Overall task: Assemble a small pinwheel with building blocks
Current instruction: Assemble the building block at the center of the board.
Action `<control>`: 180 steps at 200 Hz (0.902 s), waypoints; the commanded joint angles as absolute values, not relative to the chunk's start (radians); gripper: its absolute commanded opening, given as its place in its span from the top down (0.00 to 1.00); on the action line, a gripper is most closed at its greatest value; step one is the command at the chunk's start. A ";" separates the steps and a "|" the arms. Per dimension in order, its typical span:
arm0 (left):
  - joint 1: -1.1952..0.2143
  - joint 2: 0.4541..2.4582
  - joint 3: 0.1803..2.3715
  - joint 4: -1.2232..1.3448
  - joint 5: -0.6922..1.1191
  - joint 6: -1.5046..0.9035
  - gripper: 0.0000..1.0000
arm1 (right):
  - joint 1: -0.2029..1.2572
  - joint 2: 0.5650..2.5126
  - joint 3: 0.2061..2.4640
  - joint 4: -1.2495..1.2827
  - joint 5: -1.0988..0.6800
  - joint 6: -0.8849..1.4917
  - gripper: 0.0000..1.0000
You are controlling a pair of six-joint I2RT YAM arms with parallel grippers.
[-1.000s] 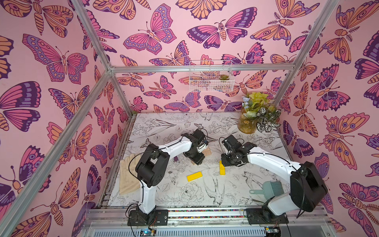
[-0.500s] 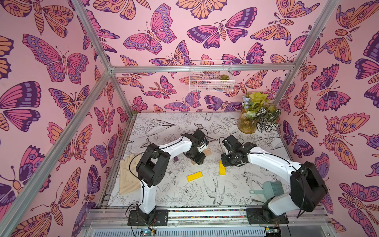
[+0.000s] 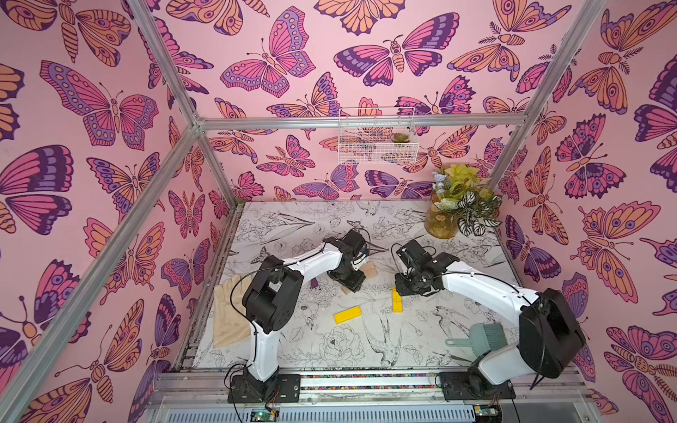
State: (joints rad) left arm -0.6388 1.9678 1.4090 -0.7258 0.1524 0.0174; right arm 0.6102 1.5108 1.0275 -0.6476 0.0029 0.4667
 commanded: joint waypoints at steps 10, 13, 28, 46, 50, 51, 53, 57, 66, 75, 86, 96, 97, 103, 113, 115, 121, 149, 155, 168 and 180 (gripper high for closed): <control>-0.631 1.978 1.396 -0.724 0.125 0.022 0.42 | 0.608 1.523 1.066 -0.669 0.013 0.454 0.60; -0.631 1.981 1.396 -0.724 0.125 0.022 0.42 | 0.608 1.523 1.067 -0.669 0.012 0.454 0.60; -0.633 1.992 1.404 -0.724 0.119 0.020 0.43 | 0.610 1.526 1.068 -0.668 0.012 0.457 0.60; -0.633 2.010 1.418 -0.723 0.105 0.017 0.46 | 0.611 1.527 1.069 -0.666 0.013 0.458 0.60; -0.632 2.013 1.423 -0.724 0.102 0.017 0.46 | 0.611 1.528 1.069 -0.667 0.012 0.458 0.60; -0.632 2.015 1.425 -0.724 0.101 0.018 0.46 | 0.611 1.528 1.069 -0.668 0.012 0.458 0.60; -0.633 2.016 1.426 -0.724 0.100 0.017 0.46 | 0.610 1.528 1.069 -0.668 0.013 0.458 0.60; -0.632 2.020 1.430 -0.723 0.099 0.017 0.47 | 0.612 1.529 1.069 -0.668 0.011 0.460 0.60; -0.633 2.028 1.439 -0.724 0.094 0.014 0.47 | 0.613 1.529 1.070 -0.669 0.012 0.460 0.60; -0.632 2.033 1.446 -0.723 0.086 0.012 0.48 | 0.612 1.528 1.072 -0.668 0.014 0.461 0.61; -0.633 2.036 1.453 -0.724 0.086 0.011 0.48 | 0.612 1.528 1.072 -0.668 0.015 0.462 0.61; -0.633 2.038 1.459 -0.724 0.086 0.012 0.49 | 0.612 1.528 1.071 -0.669 0.014 0.461 0.61; -0.633 2.038 1.459 -0.723 0.085 0.012 0.49 | 0.612 1.529 1.072 -0.669 0.014 0.462 0.61; -0.633 2.036 1.460 -0.723 0.084 0.012 0.49 | 0.612 1.529 1.072 -0.668 0.013 0.462 0.61; -0.634 2.036 1.462 -0.723 0.082 0.010 0.50 | 0.612 1.530 1.074 -0.667 0.015 0.461 0.61; -0.634 2.036 1.462 -0.723 0.081 0.010 0.50 | 0.612 1.530 1.074 -0.668 0.014 0.461 0.61; -0.635 2.035 1.463 -0.721 0.078 0.010 0.50 | 0.613 1.530 1.073 -0.668 0.014 0.462 0.61; -0.635 2.038 1.469 -0.722 0.081 0.008 0.51 | 0.615 1.533 1.078 -0.669 0.013 0.461 0.61; -0.635 2.036 1.470 -0.720 0.081 0.007 0.51 | 0.615 1.534 1.078 -0.669 0.013 0.462 0.61; -0.634 2.035 1.468 -0.718 0.079 0.005 0.51 | 0.620 1.536 1.084 -0.672 0.013 0.459 0.61; -0.634 2.028 1.465 -0.719 0.075 0.004 0.49 | 0.622 1.539 1.089 -0.675 0.017 0.457 0.62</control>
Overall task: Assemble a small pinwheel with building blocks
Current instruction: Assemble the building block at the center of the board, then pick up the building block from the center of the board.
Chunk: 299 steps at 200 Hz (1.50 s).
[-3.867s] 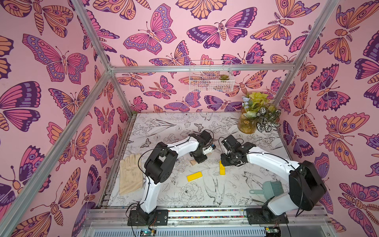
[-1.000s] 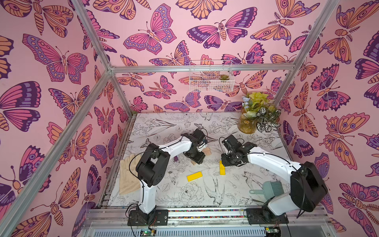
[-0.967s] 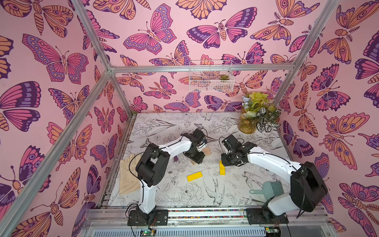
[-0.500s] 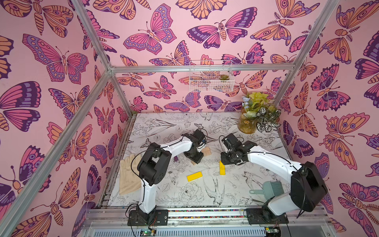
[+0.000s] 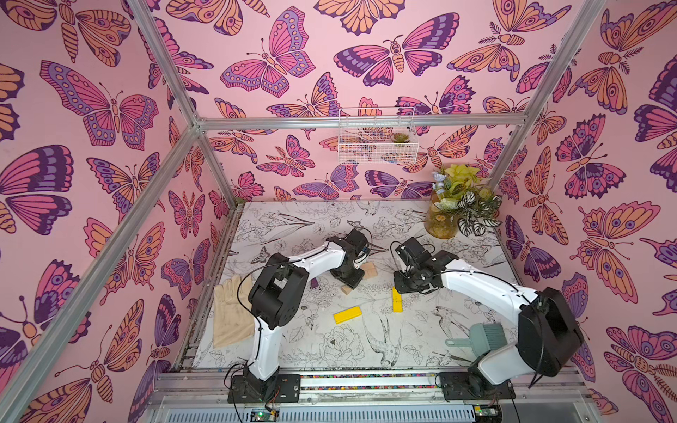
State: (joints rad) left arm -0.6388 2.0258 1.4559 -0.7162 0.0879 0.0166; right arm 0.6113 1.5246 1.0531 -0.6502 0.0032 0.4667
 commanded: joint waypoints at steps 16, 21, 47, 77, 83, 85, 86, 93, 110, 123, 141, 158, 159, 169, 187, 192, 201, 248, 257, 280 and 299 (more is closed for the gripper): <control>-0.634 1.994 1.454 -0.716 0.075 -0.005 0.42 | 0.629 1.539 1.098 -0.674 0.023 0.449 0.61; -0.632 1.977 1.448 -0.713 0.075 -0.008 0.39 | 0.631 1.539 1.105 -0.676 0.025 0.445 0.61; -0.619 1.817 1.367 -0.650 0.072 -0.047 0.30 | 0.648 1.589 1.179 -0.697 0.025 0.405 0.59; -0.540 1.642 1.270 -0.635 0.075 -0.122 0.27 | 0.685 1.717 1.342 -0.735 0.031 0.353 0.57; -0.521 1.612 1.249 -0.633 0.075 -0.138 0.27 | 0.696 1.748 1.383 -0.741 0.036 0.342 0.57; -0.514 1.602 1.242 -0.632 0.075 -0.143 0.27 | 0.699 1.757 1.397 -0.745 0.036 0.338 0.57; -0.511 1.597 1.236 -0.632 0.075 -0.145 0.27 | 0.701 1.760 1.405 -0.746 0.037 0.337 0.57; -0.489 1.565 1.209 -0.629 0.076 -0.162 0.27 | 0.711 1.807 1.456 -0.757 0.043 0.322 0.57; -0.433 1.496 1.138 -0.628 0.071 -0.187 0.27 | 0.733 1.912 1.585 -0.791 0.054 0.293 0.56; -0.393 1.455 1.087 -0.628 0.074 -0.202 0.27 | 0.745 1.991 1.676 -0.806 0.057 0.280 0.56; -0.349 1.421 1.025 -0.629 0.085 -0.215 0.27 | 0.761 2.104 1.814 -0.841 0.069 0.254 0.55; -0.326 1.399 0.980 -0.631 0.092 -0.218 0.27 | 0.773 2.215 1.957 -0.894 0.079 0.227 0.52; -0.325 1.398 0.978 -0.631 0.092 -0.218 0.27 | 0.773 2.220 1.965 -0.897 0.080 0.226 0.52; -0.314 1.390 0.959 -0.632 0.094 -0.220 0.27 | 0.779 2.281 2.049 -0.929 0.084 0.210 0.50; -0.298 1.381 0.938 -0.629 0.099 -0.219 0.27 | 0.787 2.381 2.187 -0.987 0.096 0.188 0.46; -0.294 1.382 0.935 -0.629 0.103 -0.216 0.27 | 0.789 2.403 2.217 -1.002 0.098 0.184 0.46; -0.286 1.385 0.931 -0.629 0.110 -0.214 0.27 | 0.790 2.442 2.272 -1.020 0.099 0.176 0.45; -0.272 1.426 0.935 -0.628 0.133 -0.199 0.27 | 0.790 2.533 2.349 -1.001 0.084 0.167 0.50; -0.270 1.438 0.941 -0.628 0.136 -0.196 0.27 | 0.790 2.551 2.371 -1.015 0.081 0.166 0.53; -0.271 1.467 0.958 -0.626 0.144 -0.190 0.27 | 0.786 2.577 2.397 -1.021 0.090 0.177 0.66; -0.271 1.498 0.978 -0.624 0.147 -0.179 0.28 | 0.772 2.580 2.399 -1.009 0.104 0.205 0.73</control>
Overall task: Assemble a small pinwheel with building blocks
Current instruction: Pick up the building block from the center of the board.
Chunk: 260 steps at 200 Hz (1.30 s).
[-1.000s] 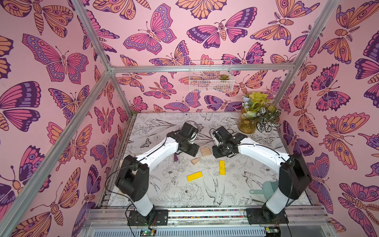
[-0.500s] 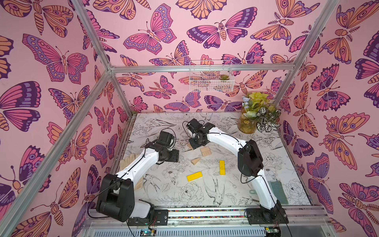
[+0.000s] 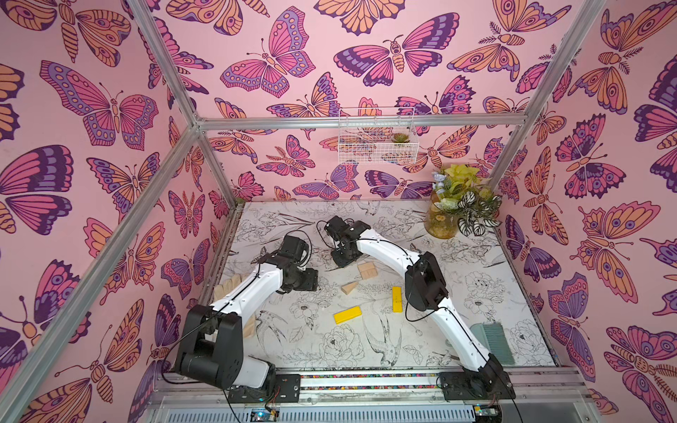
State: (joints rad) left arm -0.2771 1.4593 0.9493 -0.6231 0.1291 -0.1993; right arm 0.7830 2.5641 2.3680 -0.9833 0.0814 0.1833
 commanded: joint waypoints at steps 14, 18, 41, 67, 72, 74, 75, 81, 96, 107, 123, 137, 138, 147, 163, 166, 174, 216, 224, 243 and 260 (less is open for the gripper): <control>-0.270 1.528 0.997 -0.622 0.148 -0.172 0.28 | 0.750 2.579 2.398 -1.009 0.107 0.232 0.74; -0.270 1.536 1.004 -0.622 0.149 -0.170 0.29 | 0.743 2.579 2.398 -1.009 0.109 0.237 0.74; -0.270 1.602 1.053 -0.623 0.155 -0.146 0.29 | 0.699 2.570 2.396 -1.000 0.115 0.255 0.74; -0.272 1.672 1.115 -0.627 0.166 -0.130 0.29 | 0.638 2.563 2.400 -0.993 0.113 0.276 0.74; -0.273 1.687 1.125 -0.629 0.165 -0.128 0.29 | 0.626 2.564 2.401 -0.997 0.112 0.279 0.74; -0.273 1.688 1.129 -0.631 0.164 -0.126 0.30 | 0.622 2.563 2.400 -1.000 0.112 0.282 0.74; -0.273 1.693 1.132 -0.631 0.162 -0.126 0.30 | 0.620 2.563 2.400 -1.001 0.112 0.282 0.74; -0.276 1.710 1.145 -0.635 0.160 -0.122 0.30 | 0.606 2.564 2.397 -1.007 0.113 0.284 0.74; -0.281 1.746 1.172 -0.648 0.146 -0.107 0.31 | 0.582 2.557 2.380 -1.017 0.115 0.277 0.74; -0.286 1.769 1.192 -0.661 0.136 -0.095 0.32 | 0.568 2.547 2.353 -1.018 0.119 0.270 0.73; -0.292 1.795 1.214 -0.675 0.124 -0.089 0.33 | 0.555 2.530 2.311 -1.018 0.131 0.270 0.73; -0.298 1.811 1.225 -0.684 0.116 -0.084 0.34 | 0.543 2.518 2.280 -1.018 0.125 0.268 0.72; -0.298 1.812 1.226 -0.684 0.115 -0.083 0.34 | 0.542 2.517 2.277 -1.018 0.124 0.268 0.72; -0.302 1.822 1.231 -0.689 0.111 -0.081 0.34 | 0.538 2.510 2.262 -1.018 0.118 0.268 0.71; -0.308 1.843 1.239 -0.701 0.107 -0.075 0.36 | 0.530 2.499 2.239 -1.018 0.104 0.272 0.67; -0.307 1.845 1.241 -0.702 0.107 -0.073 0.36 | 0.528 2.498 2.236 -1.017 0.101 0.272 0.66; -0.310 1.859 1.245 -0.705 0.107 -0.072 0.37 | 0.528 2.490 2.227 -1.014 0.093 0.274 0.63; -0.331 1.911 1.284 -0.732 0.086 -0.045 0.53 | 0.515 2.411 2.165 -0.977 0.075 0.285 0.47; -0.337 1.921 1.294 -0.737 0.077 -0.035 0.56 | 0.510 2.389 2.149 -0.968 0.074 0.285 0.46; -0.351 1.943 1.316 -0.744 0.051 -0.010 0.64 | 0.496 2.326 2.106 -0.949 0.069 0.285 0.44; -0.363 1.968 1.349 -0.757 0.028 0.020 0.73 | 0.484 2.256 2.052 -0.924 0.071 0.284 0.43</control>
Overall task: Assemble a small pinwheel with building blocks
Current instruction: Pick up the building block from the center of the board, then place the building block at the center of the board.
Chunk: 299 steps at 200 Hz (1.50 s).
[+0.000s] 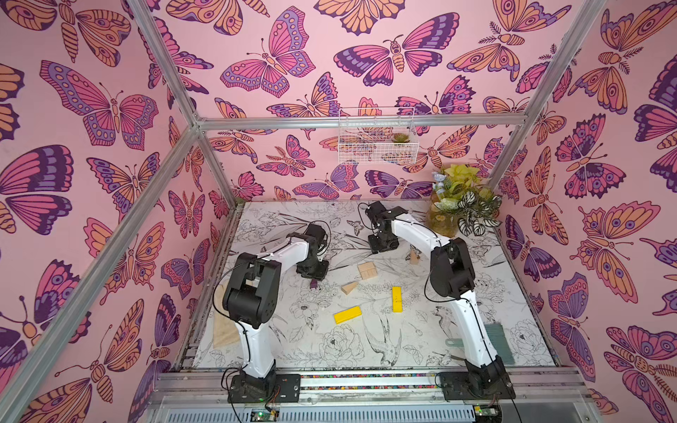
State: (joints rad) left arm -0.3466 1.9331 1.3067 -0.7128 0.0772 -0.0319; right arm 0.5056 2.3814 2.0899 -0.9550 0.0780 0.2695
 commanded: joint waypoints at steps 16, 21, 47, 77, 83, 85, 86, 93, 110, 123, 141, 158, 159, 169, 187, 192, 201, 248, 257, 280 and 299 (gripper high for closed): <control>-0.375 1.996 1.388 -0.769 0.012 0.067 0.83 | 0.468 2.184 1.991 -0.897 0.071 0.281 0.43; -0.379 2.004 1.399 -0.769 0.006 0.084 0.85 | 0.464 2.161 1.969 -0.887 0.072 0.281 0.43; -0.409 2.049 1.458 -0.776 -0.039 0.174 0.97 | 0.445 2.051 1.863 -0.850 0.077 0.279 0.43; -0.460 2.108 1.524 -0.776 -0.089 0.303 1.00 | 0.433 1.941 1.737 -0.820 0.078 0.276 0.43; -0.471 2.120 1.540 -0.775 -0.095 0.331 1.00 | 0.431 1.921 1.710 -0.812 0.077 0.276 0.43; -0.476 2.123 1.545 -0.775 -0.098 0.341 1.00 | 0.431 1.915 1.700 -0.808 0.077 0.277 0.43; -0.478 2.125 1.549 -0.776 -0.099 0.345 1.00 | 0.431 1.910 1.695 -0.806 0.077 0.277 0.43; -0.493 2.141 1.569 -0.775 -0.111 0.377 1.00 | 0.430 1.889 1.665 -0.796 0.076 0.279 0.43; -0.525 2.182 1.624 -0.775 -0.117 0.445 1.00 | 0.430 1.848 1.603 -0.781 0.075 0.285 0.44; -0.540 2.213 1.665 -0.774 -0.101 0.482 1.00 | 0.430 1.824 1.560 -0.773 0.071 0.288 0.44; -0.550 2.242 1.708 -0.775 -0.065 0.519 1.00 | 0.430 1.798 1.503 -0.760 0.069 0.293 0.44; -0.556 2.265 1.737 -0.774 -0.038 0.545 1.00 | 0.430 1.779 1.463 -0.752 0.068 0.293 0.44; -0.557 2.267 1.739 -0.774 -0.037 0.546 1.00 | 0.430 1.778 1.461 -0.752 0.068 0.293 0.44; -0.556 2.278 1.753 -0.774 -0.028 0.552 1.00 | 0.430 1.771 1.446 -0.750 0.070 0.293 0.44; -0.557 2.295 1.770 -0.775 -0.019 0.553 1.00 | 0.429 1.766 1.432 -0.749 0.071 0.292 0.44; -0.555 2.297 1.775 -0.775 -0.011 0.551 1.00 | 0.429 1.764 1.432 -0.749 0.069 0.293 0.44; -0.554 2.300 1.777 -0.775 0.006 0.548 1.00 | 0.429 1.765 1.431 -0.749 0.067 0.291 0.44; -0.550 2.305 1.798 -0.773 0.041 0.522 0.73 | 0.429 1.764 1.442 -0.756 0.067 0.281 0.44; -0.548 2.304 1.802 -0.775 0.044 0.517 0.70 | 0.428 1.764 1.446 -0.758 0.065 0.279 0.44; -0.538 2.297 1.819 -0.769 0.056 0.497 0.62 | 0.429 1.768 1.451 -0.762 0.057 0.269 0.44; -0.524 2.277 1.831 -0.762 0.071 0.466 0.54 | 0.433 1.767 1.454 -0.751 0.037 0.249 0.43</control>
State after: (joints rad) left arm -0.5465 2.2711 1.8069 -0.7521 0.0315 0.5076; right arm 0.4324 1.7947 1.4322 -0.7509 0.0639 0.2798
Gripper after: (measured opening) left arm 0.416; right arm 0.567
